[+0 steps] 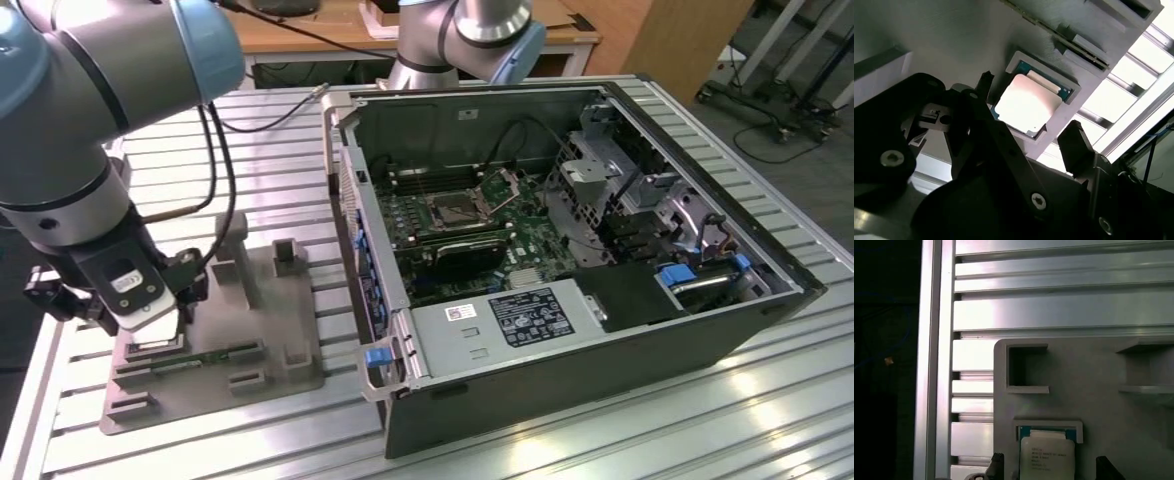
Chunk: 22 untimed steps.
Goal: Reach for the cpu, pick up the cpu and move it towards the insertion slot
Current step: 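Pick up the cpu and move it towards the insertion slot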
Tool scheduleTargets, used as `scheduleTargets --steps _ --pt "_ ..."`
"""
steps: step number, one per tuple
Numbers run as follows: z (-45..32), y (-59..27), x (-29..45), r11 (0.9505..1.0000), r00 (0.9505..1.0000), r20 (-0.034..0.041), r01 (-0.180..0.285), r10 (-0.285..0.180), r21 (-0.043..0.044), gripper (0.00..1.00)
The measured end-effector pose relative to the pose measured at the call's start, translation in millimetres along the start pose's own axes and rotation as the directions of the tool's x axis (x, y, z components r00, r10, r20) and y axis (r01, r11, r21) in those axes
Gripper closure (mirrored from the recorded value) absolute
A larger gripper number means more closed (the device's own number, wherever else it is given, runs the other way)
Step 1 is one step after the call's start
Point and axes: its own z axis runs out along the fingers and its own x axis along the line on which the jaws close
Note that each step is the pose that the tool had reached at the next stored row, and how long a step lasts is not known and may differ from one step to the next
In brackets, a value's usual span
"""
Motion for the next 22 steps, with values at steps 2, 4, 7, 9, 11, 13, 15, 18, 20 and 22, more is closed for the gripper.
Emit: scheduleTargets --steps 2,4,7,9,11,13,15,18,20,22 --pt "3.7 0.8 0.0 1.0 1.0 0.0002 -0.003 0.003 -0.0001 0.2" --pt "7.4 1.7 0.0 1.0 1.0 0.0004 -0.005 0.005 -0.0001 0.2" --pt "12.9 2.0 -0.1 1.0 1.0 0.0004 -0.007 0.007 -0.0001 0.2" --pt "16.4 1.9 0.0 1.0 1.0 0.0003 -0.007 0.007 0.0 0.2" --pt "19.1 1.8 0.0 1.0 1.0 0.0004 -0.007 0.007 -0.0001 0.2" --pt "19.0 1.8 0.0 1.0 1.0 0.0003 -0.007 0.007 0.0007 0.22" --pt "19.0 1.8 0.0 1.0 1.0 0.0004 -0.007 0.007 0.0012 0.35" --pt "18.6 1.9 0.2 1.0 1.0 -0.0005 -0.007 0.007 0.0022 0.4" --pt "18.8 1.9 0.1 1.0 1.0 0.0 -0.007 0.007 0.0025 0.45" --pt "18.9 1.9 0.0 1.0 1.0 0.0004 -0.007 0.007 0.0023 0.45"
